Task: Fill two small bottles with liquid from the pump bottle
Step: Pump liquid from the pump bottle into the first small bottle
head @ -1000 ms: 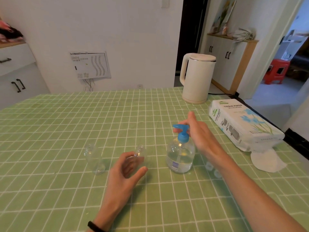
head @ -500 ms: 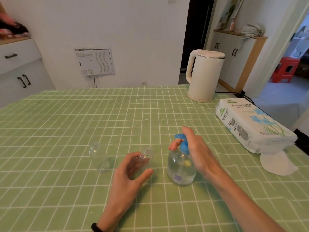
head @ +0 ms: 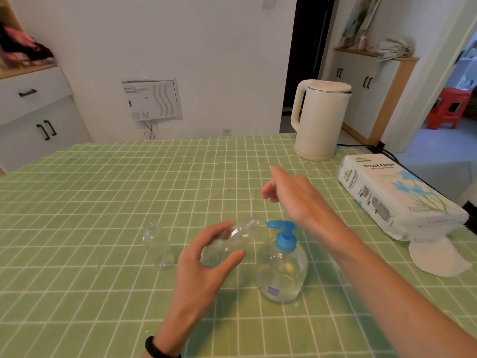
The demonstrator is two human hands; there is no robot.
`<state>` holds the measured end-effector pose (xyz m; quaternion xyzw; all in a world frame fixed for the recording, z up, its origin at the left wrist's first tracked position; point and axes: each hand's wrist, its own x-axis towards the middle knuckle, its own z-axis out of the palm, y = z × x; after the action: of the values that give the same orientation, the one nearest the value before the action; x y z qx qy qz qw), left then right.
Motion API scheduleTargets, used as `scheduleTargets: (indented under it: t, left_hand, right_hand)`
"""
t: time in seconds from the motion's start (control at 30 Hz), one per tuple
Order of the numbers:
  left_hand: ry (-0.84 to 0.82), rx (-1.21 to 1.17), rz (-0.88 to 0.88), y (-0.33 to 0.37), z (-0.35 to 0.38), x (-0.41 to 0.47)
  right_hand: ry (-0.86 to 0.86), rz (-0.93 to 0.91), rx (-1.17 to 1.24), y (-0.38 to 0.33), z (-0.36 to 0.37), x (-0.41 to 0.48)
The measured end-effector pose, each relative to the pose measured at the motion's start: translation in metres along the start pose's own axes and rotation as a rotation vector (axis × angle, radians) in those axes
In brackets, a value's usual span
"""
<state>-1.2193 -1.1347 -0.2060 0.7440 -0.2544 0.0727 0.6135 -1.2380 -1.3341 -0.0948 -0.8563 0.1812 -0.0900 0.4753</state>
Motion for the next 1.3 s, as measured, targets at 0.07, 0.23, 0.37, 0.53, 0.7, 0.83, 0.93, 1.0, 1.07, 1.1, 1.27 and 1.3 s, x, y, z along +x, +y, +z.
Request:
scheduleTargets:
  t: [0.07,0.23,0.37,0.53,0.7,0.83,0.93,1.0,1.07,1.1,1.27,1.3]
  left_hand:
    - [-0.006,0.016,0.018,0.006,0.0,0.002]
    - [-0.004,0.031,0.056,0.014,-0.005,0.0]
    - [-0.016,0.052,0.078,0.017,-0.01,-0.003]
    - [-0.022,0.054,0.103,0.023,-0.009,-0.004]
    - [-0.029,0.064,0.101,0.026,-0.009,-0.004]
    - [-0.033,0.085,0.098,0.026,-0.008,-0.003]
    - [-0.026,0.083,0.098,0.025,-0.005,-0.002]
    - [-0.025,0.073,0.101,0.024,-0.002,-0.001]
    - [-0.036,0.057,0.105,0.023,0.002,-0.001]
    - [-0.038,0.049,0.107,0.023,0.003,-0.001]
    - [-0.038,0.036,0.101,0.021,0.005,-0.001]
    - [-0.036,0.03,0.1,0.021,0.005,-0.001]
  right_hand:
    - [-0.026,-0.01,-0.119,-0.005,0.005,0.003]
    - [-0.042,0.0,-0.193,-0.001,0.014,0.003]
    - [0.005,-0.009,-0.181,-0.001,0.014,0.001]
    - [0.043,-0.017,-0.177,0.0,0.014,-0.001]
    - [0.051,-0.005,-0.193,0.001,0.016,0.0]
    - [0.042,0.003,-0.204,0.001,0.016,0.0]
    - [0.032,0.025,-0.217,0.0,0.016,0.002]
    - [0.024,0.031,-0.229,0.0,0.017,0.002]
    - [0.01,0.035,-0.242,0.0,0.019,0.001]
    - [0.0,0.038,-0.246,0.001,0.02,0.0]
    - [-0.012,0.053,-0.249,0.003,0.023,0.0]
    - [-0.007,0.046,-0.245,0.003,0.022,-0.001]
